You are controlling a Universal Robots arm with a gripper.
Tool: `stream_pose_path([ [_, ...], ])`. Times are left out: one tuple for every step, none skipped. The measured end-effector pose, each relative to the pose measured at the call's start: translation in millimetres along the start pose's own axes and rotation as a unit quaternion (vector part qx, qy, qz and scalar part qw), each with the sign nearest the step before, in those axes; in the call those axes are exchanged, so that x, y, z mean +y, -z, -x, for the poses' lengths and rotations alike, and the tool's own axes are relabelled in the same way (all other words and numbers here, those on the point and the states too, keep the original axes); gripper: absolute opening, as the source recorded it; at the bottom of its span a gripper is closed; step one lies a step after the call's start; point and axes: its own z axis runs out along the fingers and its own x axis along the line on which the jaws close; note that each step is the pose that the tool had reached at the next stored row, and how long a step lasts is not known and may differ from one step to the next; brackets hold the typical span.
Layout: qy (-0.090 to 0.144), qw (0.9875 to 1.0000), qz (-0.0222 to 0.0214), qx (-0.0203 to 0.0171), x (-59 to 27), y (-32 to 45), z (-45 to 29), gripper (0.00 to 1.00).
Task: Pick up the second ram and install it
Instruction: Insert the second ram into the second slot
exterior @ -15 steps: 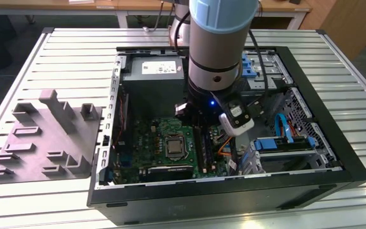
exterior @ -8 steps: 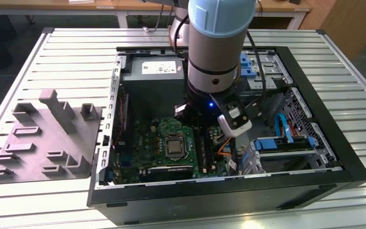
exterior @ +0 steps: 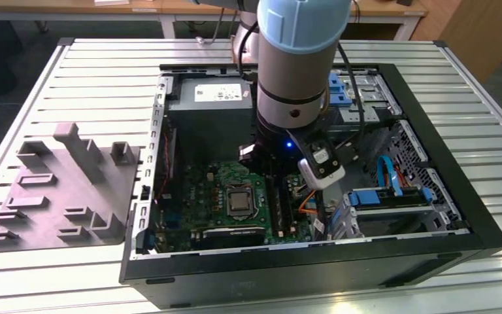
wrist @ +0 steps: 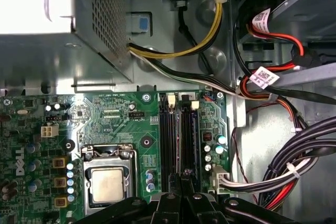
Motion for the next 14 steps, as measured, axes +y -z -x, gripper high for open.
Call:
stream_pose_path([
  [0.0,1.0,0.0001,0.0,0.0,-0.1,0.1,0.11],
  [0.0,1.0,0.0001,0.0,0.0,-0.1,0.2,0.11],
  [0.0,1.0,0.0001,0.0,0.0,-0.1,0.2,0.11],
  [0.001,1.0,0.0001,0.0,-0.1,-0.1,0.5,0.11],
  [0.001,1.0,0.0001,0.0,-0.1,-0.1,0.8,0.11],
  [0.002,1.0,0.0003,0.0001,-0.1,-0.1,0.9,0.11],
  [0.002,1.0,0.0006,0.0001,-0.2,-0.3,0.8,0.11],
  [0.002,1.0,0.0009,0.0001,-0.2,-0.6,0.8,0.11],
  [0.002,1.0,0.0011,0.0001,-0.3,-0.8,0.8,0.11],
  [0.002,1.0,0.0011,0.0001,-0.3,-0.8,0.7,0.11],
  [0.002,1.0,0.0013,0.0002,-0.3,-0.8,0.6,0.11],
  [0.002,1.0,0.0016,0.0001,-0.3,-0.7,0.1,0.11],
  [0.002,1.0,0.0018,0.0001,-0.4,-0.8,-0.4,0.11],
  [0.002,1.0,0.0019,0.0001,-0.4,-0.8,-0.9,0.11],
])
